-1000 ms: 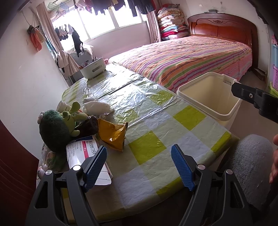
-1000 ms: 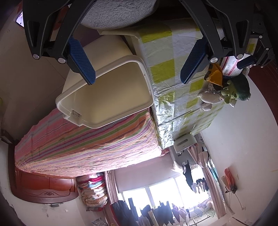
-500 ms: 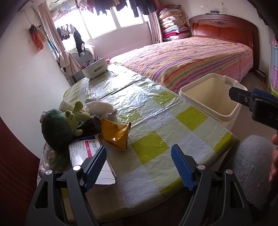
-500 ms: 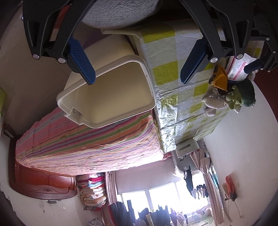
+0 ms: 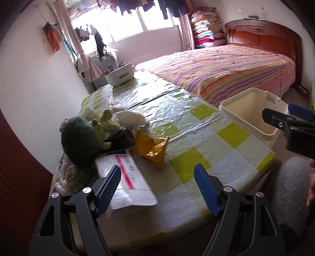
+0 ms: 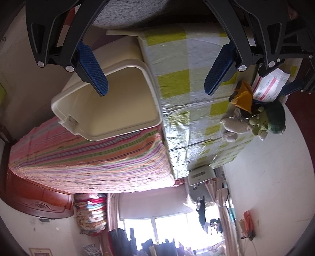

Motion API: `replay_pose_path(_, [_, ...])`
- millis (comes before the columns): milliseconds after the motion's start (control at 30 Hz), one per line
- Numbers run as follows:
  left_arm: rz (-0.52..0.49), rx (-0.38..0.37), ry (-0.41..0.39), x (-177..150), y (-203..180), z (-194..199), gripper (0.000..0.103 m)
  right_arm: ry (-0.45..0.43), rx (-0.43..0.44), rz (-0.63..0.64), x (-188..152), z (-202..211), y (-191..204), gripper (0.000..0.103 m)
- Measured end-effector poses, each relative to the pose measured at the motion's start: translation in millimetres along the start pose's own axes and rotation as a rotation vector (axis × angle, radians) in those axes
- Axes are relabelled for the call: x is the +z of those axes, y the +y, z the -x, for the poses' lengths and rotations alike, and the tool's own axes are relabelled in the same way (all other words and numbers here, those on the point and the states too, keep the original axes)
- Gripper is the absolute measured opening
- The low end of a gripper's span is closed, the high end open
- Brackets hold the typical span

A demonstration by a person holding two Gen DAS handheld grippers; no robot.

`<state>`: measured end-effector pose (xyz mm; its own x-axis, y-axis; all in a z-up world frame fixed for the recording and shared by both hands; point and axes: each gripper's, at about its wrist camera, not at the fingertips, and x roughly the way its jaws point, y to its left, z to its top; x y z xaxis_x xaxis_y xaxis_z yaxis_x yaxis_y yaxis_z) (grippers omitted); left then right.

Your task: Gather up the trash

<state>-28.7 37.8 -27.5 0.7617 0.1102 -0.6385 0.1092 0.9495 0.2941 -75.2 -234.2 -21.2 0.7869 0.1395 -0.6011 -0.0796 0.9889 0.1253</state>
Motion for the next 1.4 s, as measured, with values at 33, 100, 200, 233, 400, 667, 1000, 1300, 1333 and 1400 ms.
replay_pose_path(33, [0.009, 0.008, 0.005, -2, 5, 0, 0.074, -0.001, 0.003, 0.009, 1, 0, 2, 0.097])
replay_pose_path(100, [0.027, 0.024, 0.014, -5, 13, -1, 0.074, -0.002, 0.024, 0.029, 1, 0, 9, 0.097])
replay_pose_path(200, [0.057, 0.044, 0.028, -11, 26, -1, 0.074, -0.007, 0.052, 0.055, 2, -1, 18, 0.097])
replay_pose_path(233, [0.072, 0.057, 0.035, -14, 32, -1, 0.074, -0.009, 0.069, 0.063, 2, -1, 22, 0.097])
replay_pose_path(400, [0.135, 0.103, 0.06, -29, 60, 2, 0.074, -0.033, 0.13, 0.124, 4, 3, 43, 0.097])
replay_pose_path(667, [0.243, 0.113, 0.037, -46, 101, 20, 0.074, -0.077, 0.244, 0.162, 9, 17, 71, 0.097])
replay_pose_path(1000, [0.278, 0.128, 0.052, -65, 124, 30, 0.074, 0.185, 0.481, 0.134, 23, -14, 134, 0.097])
replay_pose_path(1300, [0.38, 0.145, 0.073, -79, 159, 33, 0.074, 0.673, 0.531, 0.227, 28, -91, 214, 0.097])
replay_pose_path(1333, [0.399, 0.15, 0.076, -81, 166, 34, 0.074, 0.693, 0.516, 0.259, 27, -98, 223, 0.097])
replay_pose_path(1400, [0.431, 0.148, 0.088, -85, 176, 34, 0.074, 0.735, 0.498, 0.301, 23, -111, 237, 0.097])
